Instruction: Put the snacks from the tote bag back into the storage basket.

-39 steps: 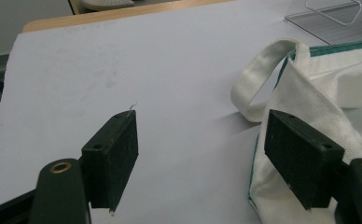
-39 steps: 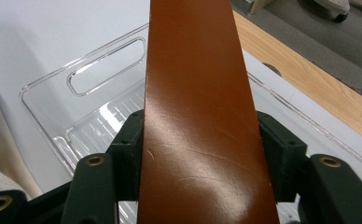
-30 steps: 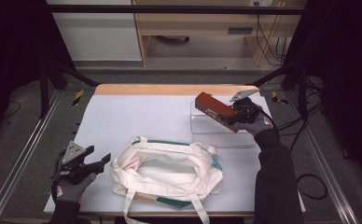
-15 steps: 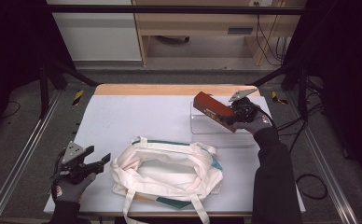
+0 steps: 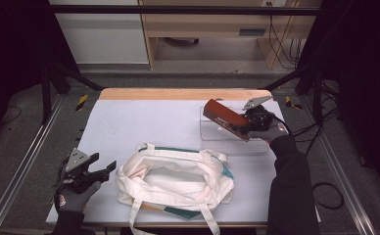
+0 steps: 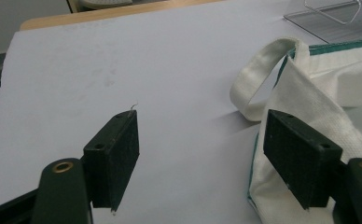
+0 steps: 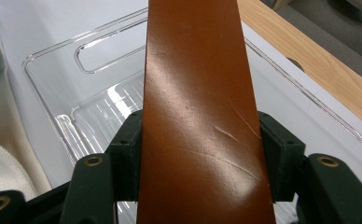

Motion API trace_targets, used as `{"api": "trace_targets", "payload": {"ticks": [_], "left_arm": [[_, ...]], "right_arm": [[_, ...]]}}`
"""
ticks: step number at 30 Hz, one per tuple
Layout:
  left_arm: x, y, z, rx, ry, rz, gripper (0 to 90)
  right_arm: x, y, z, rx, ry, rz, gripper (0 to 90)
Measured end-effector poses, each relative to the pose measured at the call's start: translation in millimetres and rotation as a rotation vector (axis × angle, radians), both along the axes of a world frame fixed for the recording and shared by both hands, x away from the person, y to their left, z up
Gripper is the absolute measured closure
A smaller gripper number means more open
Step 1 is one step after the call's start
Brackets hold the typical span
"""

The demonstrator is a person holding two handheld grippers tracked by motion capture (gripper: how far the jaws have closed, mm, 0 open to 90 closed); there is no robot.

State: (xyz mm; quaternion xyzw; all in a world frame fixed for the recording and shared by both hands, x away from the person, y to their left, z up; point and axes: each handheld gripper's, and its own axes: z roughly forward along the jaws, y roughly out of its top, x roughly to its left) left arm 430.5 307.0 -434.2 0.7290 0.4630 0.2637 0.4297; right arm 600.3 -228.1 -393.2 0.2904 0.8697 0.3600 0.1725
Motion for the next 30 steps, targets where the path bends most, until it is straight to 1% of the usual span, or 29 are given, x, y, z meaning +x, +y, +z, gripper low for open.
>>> {"api": "trace_targets", "payload": {"ticks": [2, 3, 4, 6, 10, 11, 14, 18, 19, 22, 23, 25, 28, 29, 30], "left_arm": [[0.2, -0.2, -0.2, -0.001, 0.000, 0.000, 26.2], [0.2, -0.4, -0.2, 0.001, 0.002, -0.001, 26.2], [0.0, -0.6, -0.2, 0.002, 0.001, -0.001, 26.2], [-0.3, -0.4, 0.0, 0.002, 0.001, -0.002, 26.2], [0.4, 0.1, -0.7, -0.003, 0.003, 0.001, 26.3], [0.5, -0.2, -0.7, 0.004, 0.004, -0.002, 26.3], [0.2, -0.7, -0.5, 0.005, 0.003, -0.003, 26.3], [0.4, -0.2, -0.7, 0.004, 0.004, -0.001, 26.4], [0.3, -0.5, -0.7, 0.006, 0.004, -0.002, 26.4], [0.2, -0.3, -0.6, 0.005, 0.004, -0.003, 26.5], [0.3, -0.1, -0.7, 0.004, 0.004, -0.003, 26.5], [0.4, -0.1, -0.8, 0.005, 0.005, -0.003, 26.5], [0.5, -0.5, -0.9, 0.004, 0.005, -0.003, 26.6], [0.5, -0.5, -1.0, 0.004, 0.005, -0.003, 26.6], [0.5, -0.5, -1.1, 0.004, 0.007, -0.003, 26.6]], "right_arm": [[0.3, 0.5, -0.6, -0.002, -0.001, 0.009, 43.5], [0.5, 1.6, -1.5, -0.013, 0.001, 0.016, 43.4], [1.7, 4.7, -5.1, -0.043, 0.011, 0.027, 43.4], [2.4, 5.2, -7.0, -0.048, 0.020, 0.028, 43.4], [4.5, 5.1, -12.3, -0.049, 0.037, 0.013, 43.3], [5.2, 5.0, -14.3, -0.046, 0.042, 0.004, 43.2], [6.5, 4.8, -16.1, -0.045, 0.050, -0.004, 43.0], [7.2, 6.8, -19.0, -0.071, 0.066, -0.017, 42.6], [8.6, 7.5, -21.8, -0.076, 0.079, -0.016, 42.3], [9.5, 8.1, -23.8, -0.089, 0.087, -0.022, 42.0], [10.3, 8.5, -25.8, -0.104, 0.098, -0.028, 41.6], [10.7, 8.9, -27.7, -0.115, 0.114, -0.046, 41.2], [11.2, 8.5, -28.2, -0.116, 0.118, -0.046, 40.3], [10.9, 8.6, -27.4, -0.130, 0.113, -0.071, 38.6], [10.7, 7.9, -27.0, -0.121, 0.106, -0.076, 37.9]]}}
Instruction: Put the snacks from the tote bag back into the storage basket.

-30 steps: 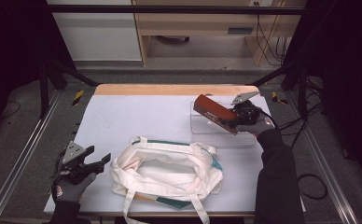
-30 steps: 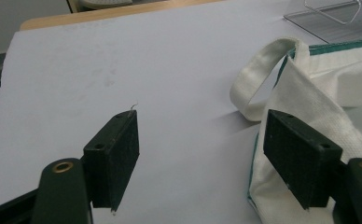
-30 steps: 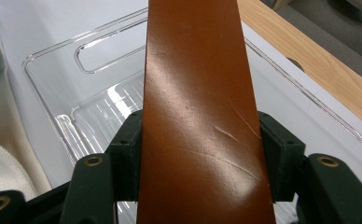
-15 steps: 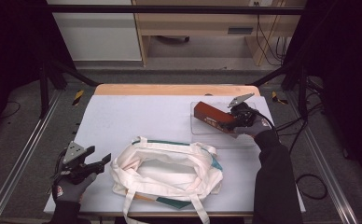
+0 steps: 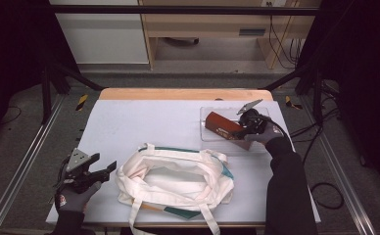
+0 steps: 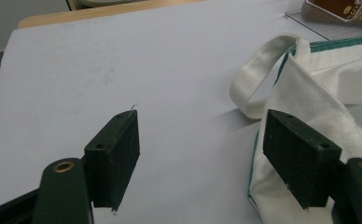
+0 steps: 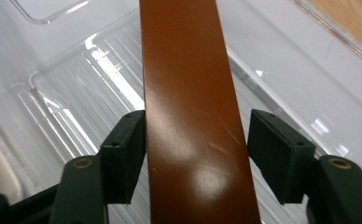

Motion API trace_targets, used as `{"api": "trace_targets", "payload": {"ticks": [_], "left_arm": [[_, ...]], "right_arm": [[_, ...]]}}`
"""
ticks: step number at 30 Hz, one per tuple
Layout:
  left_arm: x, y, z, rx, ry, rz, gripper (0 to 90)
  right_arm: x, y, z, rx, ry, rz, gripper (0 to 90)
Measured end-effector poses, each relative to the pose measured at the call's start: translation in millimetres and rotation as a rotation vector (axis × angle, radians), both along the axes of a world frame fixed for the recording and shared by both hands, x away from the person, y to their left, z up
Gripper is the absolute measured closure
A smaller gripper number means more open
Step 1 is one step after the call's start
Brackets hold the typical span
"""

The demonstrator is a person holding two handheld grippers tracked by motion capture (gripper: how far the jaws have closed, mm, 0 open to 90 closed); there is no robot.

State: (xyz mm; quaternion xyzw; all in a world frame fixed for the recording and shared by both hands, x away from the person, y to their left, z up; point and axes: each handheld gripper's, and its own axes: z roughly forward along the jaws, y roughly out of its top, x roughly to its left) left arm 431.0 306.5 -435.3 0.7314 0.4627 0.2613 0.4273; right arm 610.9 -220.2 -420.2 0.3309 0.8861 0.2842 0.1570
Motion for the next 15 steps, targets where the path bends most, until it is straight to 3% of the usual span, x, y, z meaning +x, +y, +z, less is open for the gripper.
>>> {"api": "trace_targets", "payload": {"ticks": [3, 4, 8, 9, 10, 12, 13, 15], "left_arm": [[0.0, 0.0, -0.1, 0.000, 0.000, 0.000, 26.6], [0.0, -0.2, -0.1, 0.000, 0.000, 0.000, 26.6], [-0.1, -0.5, 0.0, 0.001, 0.000, 0.000, 26.7], [-0.2, -0.5, 0.1, 0.001, 0.000, 0.000, 26.7], [-0.3, -0.4, 0.2, 0.004, -0.002, 0.001, 26.8], [-0.4, -0.6, 0.3, 0.003, -0.002, 0.000, 26.9], [-0.3, -0.6, 0.3, 0.006, -0.002, -0.001, 27.0], [-0.6, -1.4, 0.3, 0.004, -0.002, -0.003, 27.1]], "right_arm": [[-1.4, -2.0, 3.7, 0.016, -0.012, -0.011, 38.2], [-4.3, -3.5, 8.0, 0.032, -0.039, -0.020, 38.4], [-11.3, -4.6, 17.1, 0.044, -0.071, -0.055, 42.2], [-14.8, -5.6, 20.9, 0.055, -0.080, -0.070, 45.0], [-21.3, -7.4, 24.5, 0.081, -0.078, -0.116, 54.9], [-24.1, -8.0, 25.2, 0.085, -0.067, -0.137, 57.7], [-31.4, -8.7, 24.8, 0.096, -0.054, -0.177, 67.0], [-37.2, -9.6, 22.8, 0.105, -0.054, -0.197, 73.6]]}}
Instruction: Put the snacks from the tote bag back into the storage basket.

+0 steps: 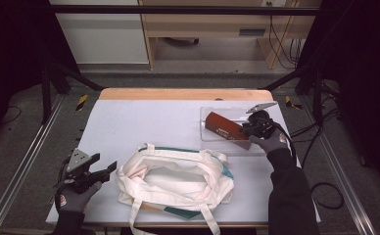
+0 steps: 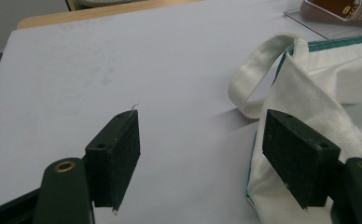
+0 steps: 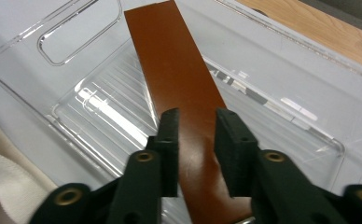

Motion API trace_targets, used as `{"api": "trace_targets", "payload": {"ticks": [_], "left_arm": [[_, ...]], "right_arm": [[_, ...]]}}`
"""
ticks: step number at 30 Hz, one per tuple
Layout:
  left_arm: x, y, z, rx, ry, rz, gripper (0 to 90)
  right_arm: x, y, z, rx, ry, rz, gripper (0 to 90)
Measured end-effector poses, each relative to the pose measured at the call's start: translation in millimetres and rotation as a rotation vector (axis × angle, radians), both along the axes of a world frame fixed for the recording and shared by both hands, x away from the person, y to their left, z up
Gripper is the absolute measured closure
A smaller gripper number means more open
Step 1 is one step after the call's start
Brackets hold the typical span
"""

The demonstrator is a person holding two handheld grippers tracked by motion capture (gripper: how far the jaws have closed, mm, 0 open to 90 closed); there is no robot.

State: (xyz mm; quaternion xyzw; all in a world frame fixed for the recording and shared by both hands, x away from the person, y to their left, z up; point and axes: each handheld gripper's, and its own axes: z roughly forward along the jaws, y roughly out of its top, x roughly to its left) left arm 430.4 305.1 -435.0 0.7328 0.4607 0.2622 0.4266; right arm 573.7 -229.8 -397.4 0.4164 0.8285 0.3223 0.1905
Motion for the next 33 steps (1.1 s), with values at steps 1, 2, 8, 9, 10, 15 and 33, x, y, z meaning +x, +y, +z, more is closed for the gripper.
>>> {"api": "trace_targets", "payload": {"ticks": [1, 2, 8, 9, 10, 15, 33], "left_arm": [[0.0, -0.1, 0.0, 0.000, 0.000, 0.000, 27.1], [0.0, -0.2, 0.1, 0.000, -0.001, 0.000, 27.2], [-0.3, 0.1, 0.2, -0.002, -0.003, 0.003, 27.3], [-0.4, 0.3, 0.4, -0.002, -0.004, 0.004, 27.3], [-0.5, 0.3, 0.5, -0.002, -0.005, 0.004, 27.2], [-0.5, 0.6, 0.6, -0.002, -0.005, 0.006, 27.2], [-0.2, 0.6, 0.4, -0.002, -0.003, 0.004, 27.3]], "right_arm": [[-2.7, -0.3, -0.8, 0.013, 0.005, -0.009, 77.0], [-4.6, -0.4, -1.5, 0.020, 0.010, -0.016, 79.8], [-10.8, 2.6, -6.2, 0.037, 0.023, -0.028, 90.0], [-10.9, 2.9, -7.1, 0.030, 0.025, -0.028, 90.0], [-11.1, 4.6, -9.6, 0.027, 0.039, -0.027, 90.0], [-9.4, 9.0, -15.2, -0.005, 0.066, -0.022, 90.0], [0.5, 0.7, -20.5, -0.015, 0.055, -0.094, 87.6]]}}
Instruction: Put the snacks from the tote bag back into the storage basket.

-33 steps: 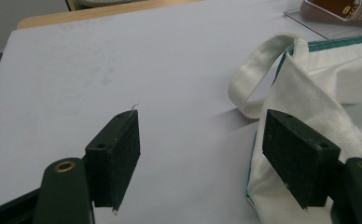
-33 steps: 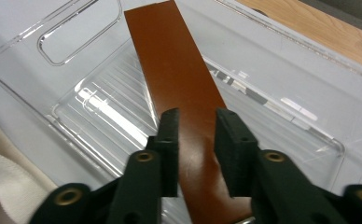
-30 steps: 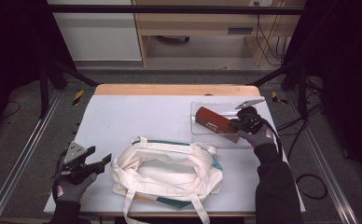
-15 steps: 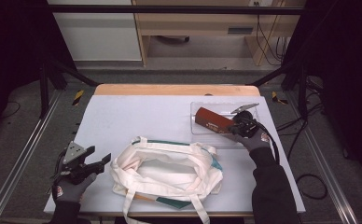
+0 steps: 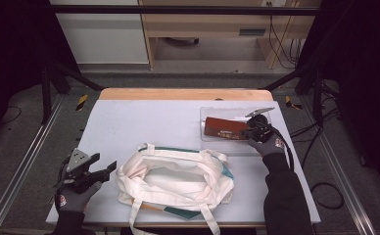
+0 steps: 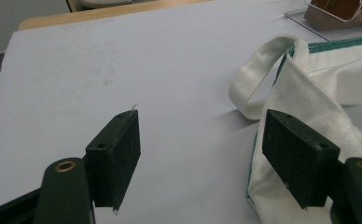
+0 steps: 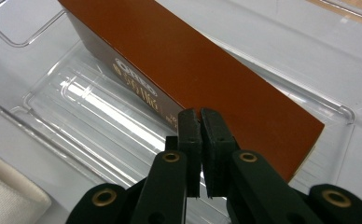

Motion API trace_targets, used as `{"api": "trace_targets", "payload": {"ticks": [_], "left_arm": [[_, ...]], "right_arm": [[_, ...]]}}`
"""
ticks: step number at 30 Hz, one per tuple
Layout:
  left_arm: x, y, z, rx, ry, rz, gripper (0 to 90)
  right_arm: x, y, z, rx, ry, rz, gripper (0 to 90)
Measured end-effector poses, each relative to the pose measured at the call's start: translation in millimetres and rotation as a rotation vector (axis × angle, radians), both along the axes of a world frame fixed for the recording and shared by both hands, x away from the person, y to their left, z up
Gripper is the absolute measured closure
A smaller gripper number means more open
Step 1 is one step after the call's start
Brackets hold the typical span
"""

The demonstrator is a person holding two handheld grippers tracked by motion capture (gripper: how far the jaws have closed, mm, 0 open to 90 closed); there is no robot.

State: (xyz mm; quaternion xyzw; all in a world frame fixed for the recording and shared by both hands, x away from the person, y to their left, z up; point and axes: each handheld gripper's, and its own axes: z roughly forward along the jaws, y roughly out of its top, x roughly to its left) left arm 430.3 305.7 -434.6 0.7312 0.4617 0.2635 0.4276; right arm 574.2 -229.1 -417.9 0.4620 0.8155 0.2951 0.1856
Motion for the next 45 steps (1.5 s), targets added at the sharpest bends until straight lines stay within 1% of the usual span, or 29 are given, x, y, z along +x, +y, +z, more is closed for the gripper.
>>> {"api": "trace_targets", "payload": {"ticks": [6, 10, 11, 14, 16, 21, 27, 35, 41, 42, 43, 45], "left_arm": [[0.0, 0.1, 0.0, 0.000, 0.000, 0.000, 27.3], [-0.2, 0.0, 0.1, 0.000, -0.001, 0.001, 27.3], [-0.1, 0.1, 0.1, 0.000, -0.001, 0.000, 27.3], [-0.2, 0.1, 0.1, 0.000, -0.001, 0.001, 27.3], [-0.2, 0.1, 0.2, 0.000, -0.001, 0.001, 27.3], [-0.3, 0.1, 0.2, 0.000, -0.002, 0.001, 27.2], [-0.3, 0.3, 0.3, 0.000, -0.002, 0.001, 27.2], [-0.4, 0.3, 0.4, 0.000, -0.003, 0.002, 27.2], [-0.5, 0.6, 0.5, -0.001, -0.003, 0.003, 27.2], [-0.6, 0.7, 0.6, -0.001, -0.004, 0.003, 27.2], [-0.6, 0.8, 0.7, -0.001, -0.004, 0.003, 27.3], [-0.7, 1.0, 0.7, -0.004, -0.004, 0.006, 27.2]], "right_arm": [[1.3, -2.8, -1.5, -0.006, 0.004, -0.021, 87.2], [1.5, -4.7, -1.0, -0.010, -0.001, -0.034, 87.1], [1.5, -5.1, -0.8, -0.007, 0.006, -0.040, 87.1], [2.1, -7.2, -1.5, -0.020, 0.006, -0.055, 87.0], [1.9, -8.7, -0.9, -0.019, 0.009, -0.067, 87.0], [2.9, -10.8, -0.8, -0.026, 0.003, -0.082, 87.1], [3.2, -14.3, -0.9, -0.032, 0.005, -0.121, 86.8], [4.7, -15.4, -1.3, -0.052, -0.010, -0.132, 85.5], [4.6, -15.2, -1.7, -0.051, -0.002, -0.136, 83.6], [4.4, -15.3, -1.7, -0.054, -0.005, -0.135, 83.1], [3.2, -15.1, -0.9, -0.046, -0.009, -0.134, 82.6], [-0.4, -14.9, 2.7, -0.039, -0.028, -0.133, 80.4]]}}
